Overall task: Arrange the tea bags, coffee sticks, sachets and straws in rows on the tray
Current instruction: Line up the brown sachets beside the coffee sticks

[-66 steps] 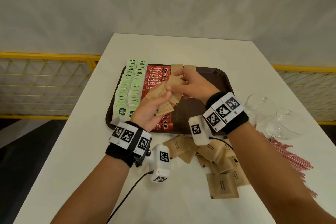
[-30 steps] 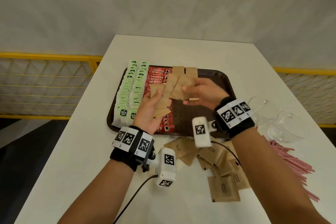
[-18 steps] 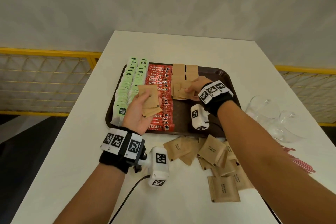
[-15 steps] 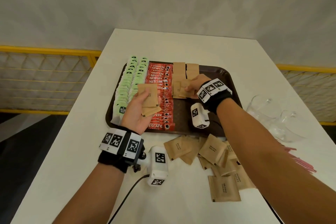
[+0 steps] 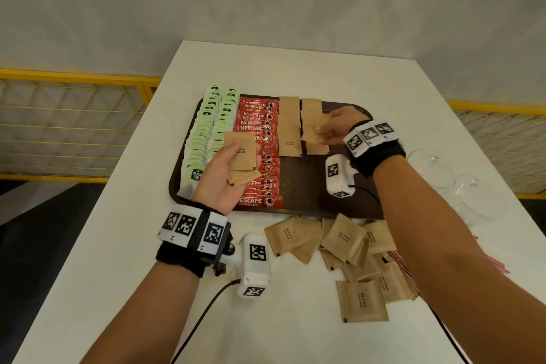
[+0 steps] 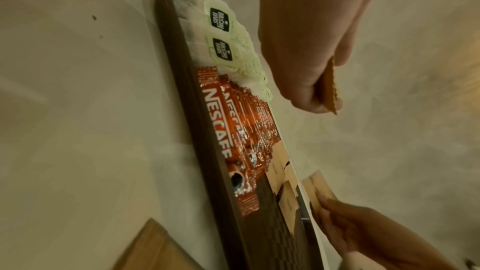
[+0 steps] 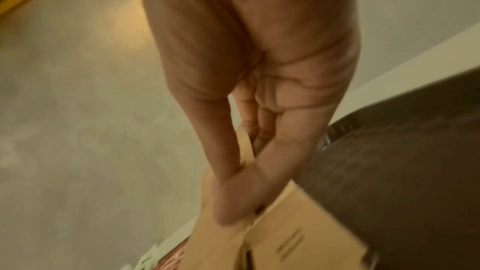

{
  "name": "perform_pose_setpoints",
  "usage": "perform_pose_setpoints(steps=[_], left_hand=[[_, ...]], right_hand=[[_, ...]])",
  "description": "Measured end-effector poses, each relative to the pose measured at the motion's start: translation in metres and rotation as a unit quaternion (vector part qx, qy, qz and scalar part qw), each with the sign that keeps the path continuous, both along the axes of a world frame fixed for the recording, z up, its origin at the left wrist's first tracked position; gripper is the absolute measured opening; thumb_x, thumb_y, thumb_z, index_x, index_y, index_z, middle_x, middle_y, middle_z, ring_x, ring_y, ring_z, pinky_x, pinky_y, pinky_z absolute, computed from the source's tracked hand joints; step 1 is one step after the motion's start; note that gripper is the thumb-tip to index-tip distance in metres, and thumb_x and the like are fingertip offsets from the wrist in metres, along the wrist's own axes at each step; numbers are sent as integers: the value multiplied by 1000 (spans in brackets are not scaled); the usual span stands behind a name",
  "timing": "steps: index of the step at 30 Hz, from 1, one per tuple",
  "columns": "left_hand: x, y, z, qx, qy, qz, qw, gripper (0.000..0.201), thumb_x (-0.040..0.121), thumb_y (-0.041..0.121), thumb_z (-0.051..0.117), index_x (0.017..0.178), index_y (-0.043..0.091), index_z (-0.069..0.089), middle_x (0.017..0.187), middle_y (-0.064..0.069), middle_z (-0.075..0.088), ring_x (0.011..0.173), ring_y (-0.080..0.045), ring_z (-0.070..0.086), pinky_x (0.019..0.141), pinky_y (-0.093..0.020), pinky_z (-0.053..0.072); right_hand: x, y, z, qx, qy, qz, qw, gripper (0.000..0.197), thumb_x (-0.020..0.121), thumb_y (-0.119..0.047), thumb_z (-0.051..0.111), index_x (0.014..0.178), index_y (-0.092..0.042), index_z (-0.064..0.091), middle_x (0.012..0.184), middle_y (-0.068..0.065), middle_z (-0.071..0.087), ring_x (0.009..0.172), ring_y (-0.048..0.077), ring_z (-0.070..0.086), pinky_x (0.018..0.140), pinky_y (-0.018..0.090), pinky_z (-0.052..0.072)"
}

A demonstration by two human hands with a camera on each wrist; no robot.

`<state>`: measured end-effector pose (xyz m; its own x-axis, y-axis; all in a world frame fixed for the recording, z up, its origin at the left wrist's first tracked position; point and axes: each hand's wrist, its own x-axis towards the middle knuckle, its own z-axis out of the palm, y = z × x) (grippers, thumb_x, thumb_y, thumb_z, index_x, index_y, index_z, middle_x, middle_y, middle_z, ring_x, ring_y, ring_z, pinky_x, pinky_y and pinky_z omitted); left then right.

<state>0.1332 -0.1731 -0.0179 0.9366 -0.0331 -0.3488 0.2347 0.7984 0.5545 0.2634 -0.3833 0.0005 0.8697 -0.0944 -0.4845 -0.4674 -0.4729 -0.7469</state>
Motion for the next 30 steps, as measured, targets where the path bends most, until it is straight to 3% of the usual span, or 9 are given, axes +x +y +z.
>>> perform_pose_setpoints(steps=[3,6,8,12,15,19,24,27,30], left_hand=[[0,-4,1,-7,8,-5,1000,17,97,15,44,107,7,55,89,-14,64,79,-20,61,64,-25,55],[0,-11,2,2,11,-30,999,17,97,15,43,105,7,56,89,-14,65,82,-20,61,69,-26,52],[0,-15,4,10,10,-38,999,17,97,15,42,102,7,57,83,-12,68,81,-20,61,72,-27,50],[-2,-17,7,14,9,-35,999,17,97,14,43,97,7,58,74,-11,70,81,-21,60,78,-29,46],[-2,-16,7,12,12,-31,999,16,97,13,43,96,7,58,73,-11,70,81,-21,60,77,-29,47],[-2,-16,8,14,14,-26,999,17,97,15,44,98,6,58,78,-13,69,82,-23,61,77,-30,47],[-3,-18,9,5,23,-21,1000,16,97,18,45,101,9,58,92,-14,65,86,-24,60,80,-33,47],[-2,-21,10,11,24,-20,999,13,96,18,47,99,12,58,93,-12,62,84,-22,56,76,-32,44],[0,-25,9,13,17,-29,999,12,97,19,47,102,14,57,94,-10,61,81,-20,54,72,-30,43]], right_hand=[[-3,-17,-1,-50,20,26,998,49,78,3,70,125,0,54,107,17,64,98,30,64,86,44,54],[-3,-24,-20,-109,11,55,992,15,73,-6,77,84,-4,67,103,22,68,100,35,65,87,49,53],[4,-28,-36,-124,-2,58,991,20,65,-11,83,62,-7,64,97,22,70,95,35,67,86,49,53],[35,-45,-74,-106,4,43,993,60,20,-30,86,74,-15,68,92,12,71,90,30,69,81,45,56],[33,-44,-72,-132,-16,65,989,39,39,-29,92,67,-14,70,82,11,72,82,30,70,78,45,57],[9,-24,-45,-167,-1,55,984,40,58,-28,88,85,-6,67,88,14,72,87,31,69,82,45,55],[-10,-11,-23,-206,-41,62,976,25,76,-25,76,80,-12,56,90,7,63,79,18,60,75,31,51],[-28,-1,-6,-102,-129,66,984,25,84,-36,66,91,-13,57,81,-1,56,69,8,51,68,22,45],[-54,19,18,33,-112,165,979,37,85,-45,61,103,-13,61,84,-3,58,74,8,55,68,21,47]])
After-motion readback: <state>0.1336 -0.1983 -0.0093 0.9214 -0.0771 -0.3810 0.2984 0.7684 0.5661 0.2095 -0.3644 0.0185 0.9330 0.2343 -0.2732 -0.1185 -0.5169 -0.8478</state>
